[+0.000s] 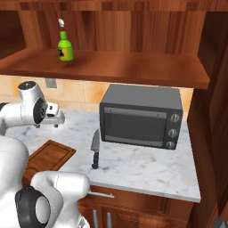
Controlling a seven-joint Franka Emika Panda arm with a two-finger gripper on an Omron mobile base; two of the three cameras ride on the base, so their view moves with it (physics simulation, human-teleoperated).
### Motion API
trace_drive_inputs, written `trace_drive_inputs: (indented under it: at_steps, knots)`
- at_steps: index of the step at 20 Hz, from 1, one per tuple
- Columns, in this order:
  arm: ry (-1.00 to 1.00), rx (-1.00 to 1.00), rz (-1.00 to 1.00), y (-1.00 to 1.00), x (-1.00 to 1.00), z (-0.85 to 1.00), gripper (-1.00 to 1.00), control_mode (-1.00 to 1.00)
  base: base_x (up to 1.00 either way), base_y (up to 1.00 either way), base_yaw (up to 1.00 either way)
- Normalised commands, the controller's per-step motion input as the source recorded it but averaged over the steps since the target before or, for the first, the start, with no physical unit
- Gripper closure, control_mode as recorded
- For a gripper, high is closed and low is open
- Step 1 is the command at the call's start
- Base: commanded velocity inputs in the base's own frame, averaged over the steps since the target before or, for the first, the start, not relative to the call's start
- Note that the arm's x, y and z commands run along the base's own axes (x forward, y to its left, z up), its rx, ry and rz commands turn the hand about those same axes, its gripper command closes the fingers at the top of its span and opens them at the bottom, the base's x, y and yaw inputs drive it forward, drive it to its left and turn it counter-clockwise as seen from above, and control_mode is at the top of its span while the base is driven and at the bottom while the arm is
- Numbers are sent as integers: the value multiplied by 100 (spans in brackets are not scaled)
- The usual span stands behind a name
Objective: Move the cutting board and knife to the sink. Then move spray from the cabinet to the counter.
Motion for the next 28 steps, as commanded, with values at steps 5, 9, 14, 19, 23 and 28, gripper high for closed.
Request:
trace_drive_inputs:
  at_steps: [5, 9, 14, 19, 23, 28]
  knots:
    - [0, -32, 43, 0, -73, 0, -100, -100, 0, 0, 0]
    - [-3, -22, 50, 0, -46, -28, -100, -100, 0, 0, 0]
    - [-19, -4, 46, 0, -40, -38, -100, -100, 0, 0, 0]
    - [-24, -3, 42, 0, -53, -39, -100, -100, 0, 0, 0]
    - [-26, -6, 30, 0, -72, -31, -100, -100, 0, 0, 0]
    - [-21, -18, 9, 8, -69, -10, -100, -100, 0, 0, 0]
